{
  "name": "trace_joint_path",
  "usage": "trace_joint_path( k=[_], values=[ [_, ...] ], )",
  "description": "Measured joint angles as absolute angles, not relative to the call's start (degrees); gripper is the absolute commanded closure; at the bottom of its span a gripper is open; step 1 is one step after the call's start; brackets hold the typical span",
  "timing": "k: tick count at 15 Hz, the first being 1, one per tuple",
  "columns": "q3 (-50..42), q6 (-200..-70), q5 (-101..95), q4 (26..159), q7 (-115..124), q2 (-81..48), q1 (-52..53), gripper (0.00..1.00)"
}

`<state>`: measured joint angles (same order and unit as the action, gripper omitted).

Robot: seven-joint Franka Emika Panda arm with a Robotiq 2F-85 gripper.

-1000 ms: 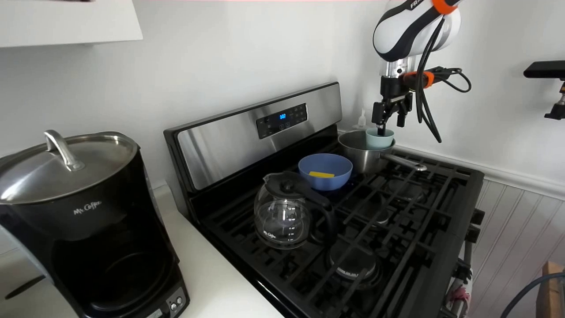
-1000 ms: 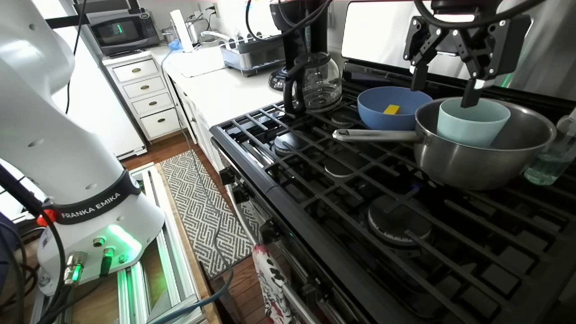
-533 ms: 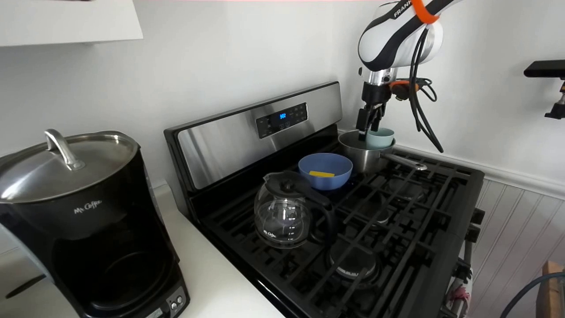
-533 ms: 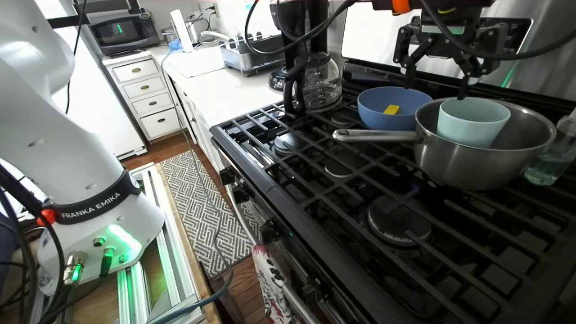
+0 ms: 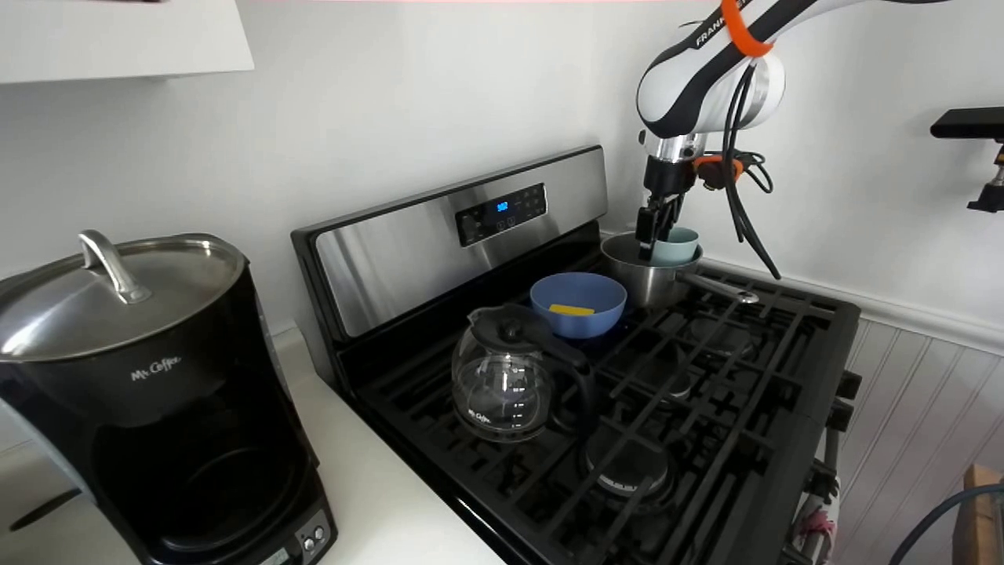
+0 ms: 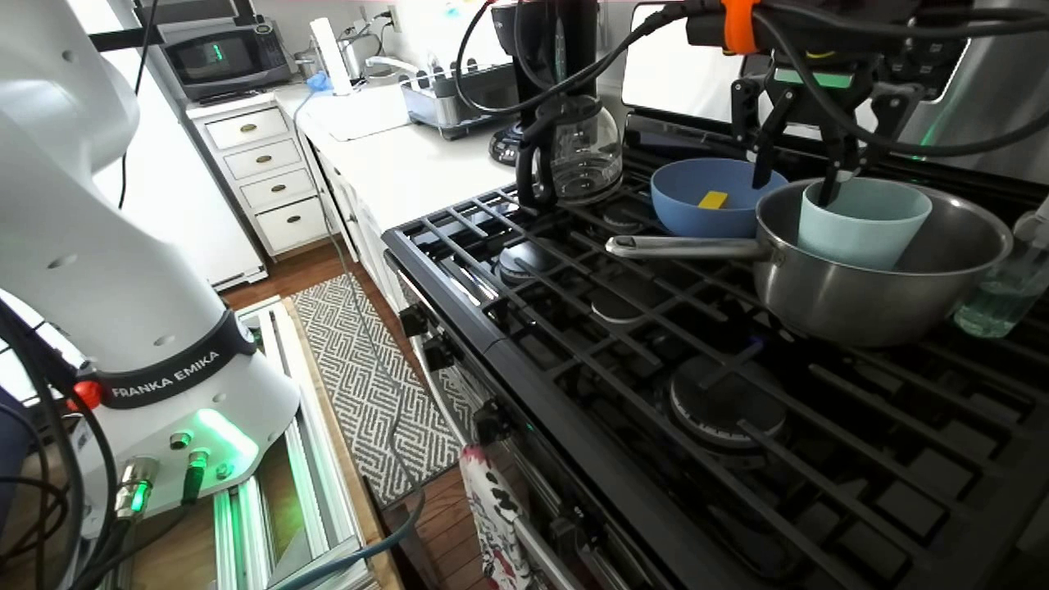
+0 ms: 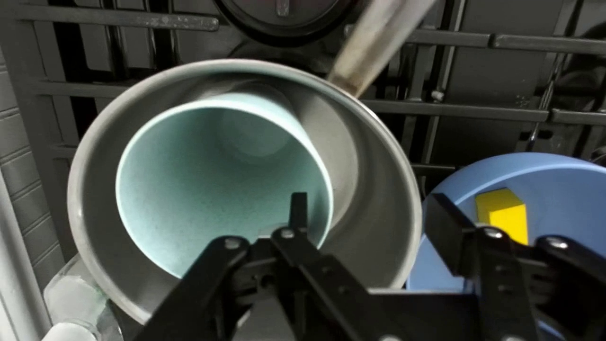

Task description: Pick up the light blue cup and put it in the blue bowl

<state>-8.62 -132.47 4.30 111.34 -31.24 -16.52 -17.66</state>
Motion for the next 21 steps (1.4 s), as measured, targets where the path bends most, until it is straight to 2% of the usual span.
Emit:
trace_joint_path(
  k=[5,6,15,21],
  values=[
    [-9.1,-133.5,4.3,111.3,-31.2,-16.2,-18.6,0.98],
    [-9.3,-133.7,4.3,111.3,-31.1,-16.2,-18.6,1.0],
    [-9.8,-136.7,0.9,111.3,-28.0,-15.6,-18.1,0.99],
    [-9.5,-136.3,-10.1,111.7,-21.7,-10.0,-12.7,0.99]
  ],
)
